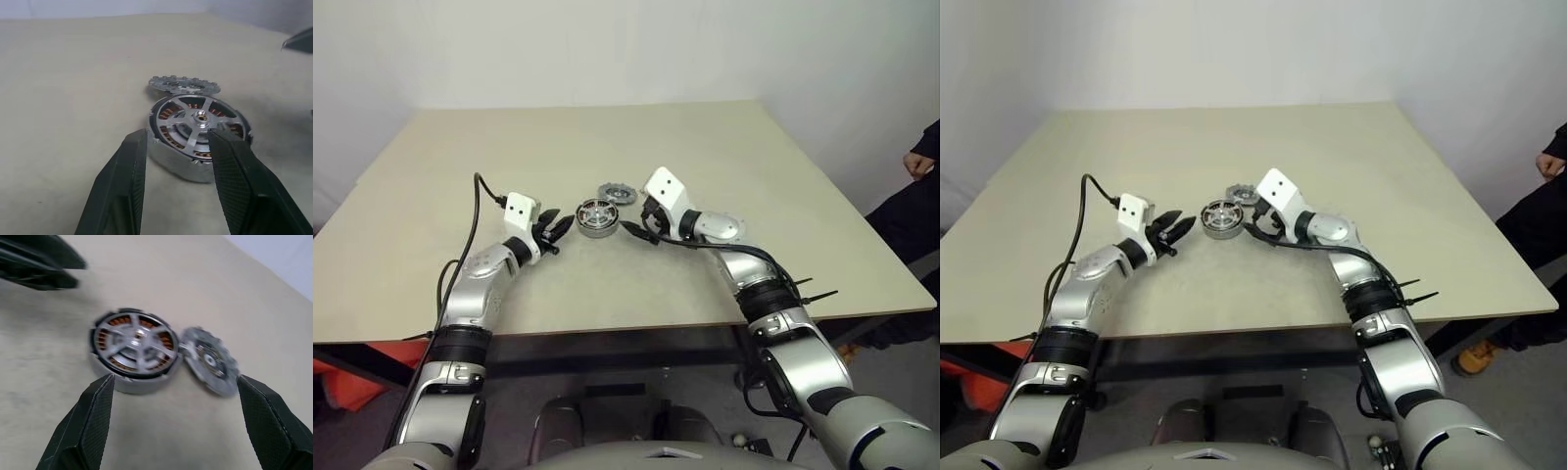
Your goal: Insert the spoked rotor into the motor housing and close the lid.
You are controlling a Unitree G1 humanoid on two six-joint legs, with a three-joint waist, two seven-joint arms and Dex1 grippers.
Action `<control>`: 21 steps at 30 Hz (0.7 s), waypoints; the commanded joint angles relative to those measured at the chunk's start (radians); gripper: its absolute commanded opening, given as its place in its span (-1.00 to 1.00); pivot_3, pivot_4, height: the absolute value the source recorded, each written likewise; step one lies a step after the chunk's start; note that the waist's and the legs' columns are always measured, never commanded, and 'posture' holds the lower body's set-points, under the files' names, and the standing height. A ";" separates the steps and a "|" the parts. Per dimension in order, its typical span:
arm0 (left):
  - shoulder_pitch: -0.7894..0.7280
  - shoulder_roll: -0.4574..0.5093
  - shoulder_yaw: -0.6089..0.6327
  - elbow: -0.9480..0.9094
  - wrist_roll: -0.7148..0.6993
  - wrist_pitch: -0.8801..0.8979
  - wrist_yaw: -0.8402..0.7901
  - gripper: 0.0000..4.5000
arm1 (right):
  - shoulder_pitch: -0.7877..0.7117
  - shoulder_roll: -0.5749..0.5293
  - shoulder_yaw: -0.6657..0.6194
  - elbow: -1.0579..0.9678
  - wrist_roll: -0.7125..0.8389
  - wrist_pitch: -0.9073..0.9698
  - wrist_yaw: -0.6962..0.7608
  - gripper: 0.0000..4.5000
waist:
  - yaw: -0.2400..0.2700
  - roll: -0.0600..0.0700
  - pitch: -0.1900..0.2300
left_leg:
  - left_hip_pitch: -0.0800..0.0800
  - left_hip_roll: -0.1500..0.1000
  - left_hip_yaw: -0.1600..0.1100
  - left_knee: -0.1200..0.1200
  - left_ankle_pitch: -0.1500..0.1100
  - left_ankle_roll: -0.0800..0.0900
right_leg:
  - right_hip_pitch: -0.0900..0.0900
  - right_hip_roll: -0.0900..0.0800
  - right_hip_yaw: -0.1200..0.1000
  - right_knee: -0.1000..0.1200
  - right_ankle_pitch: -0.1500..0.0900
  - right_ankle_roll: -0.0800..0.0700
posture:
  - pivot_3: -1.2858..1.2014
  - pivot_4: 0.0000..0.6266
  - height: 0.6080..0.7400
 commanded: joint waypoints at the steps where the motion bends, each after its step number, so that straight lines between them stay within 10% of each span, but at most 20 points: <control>1: -0.048 0.016 -0.030 0.028 0.051 -0.069 -0.017 -0.07 | 0.001 -0.013 -0.018 -0.059 0.012 0.024 -0.028 0.98 | 0.001 0.000 0.000 | 0.000 0.000 0.000 0.000 0.000 0.000 | 0.000 0.000 0.000 0.000 0.000 0.000 | 0.03 -1.00 1.00; 21: -0.493 0.186 -0.402 0.577 0.546 -0.522 -0.193 -0.07 | -0.001 -0.024 -0.021 -0.102 0.028 0.046 -0.057 0.98 | 0.018 0.000 0.000 | 0.000 -0.001 0.000 -0.001 0.001 -0.002 | 0.000 0.000 0.000 0.000 0.000 0.000 | 0.03 -1.00 1.00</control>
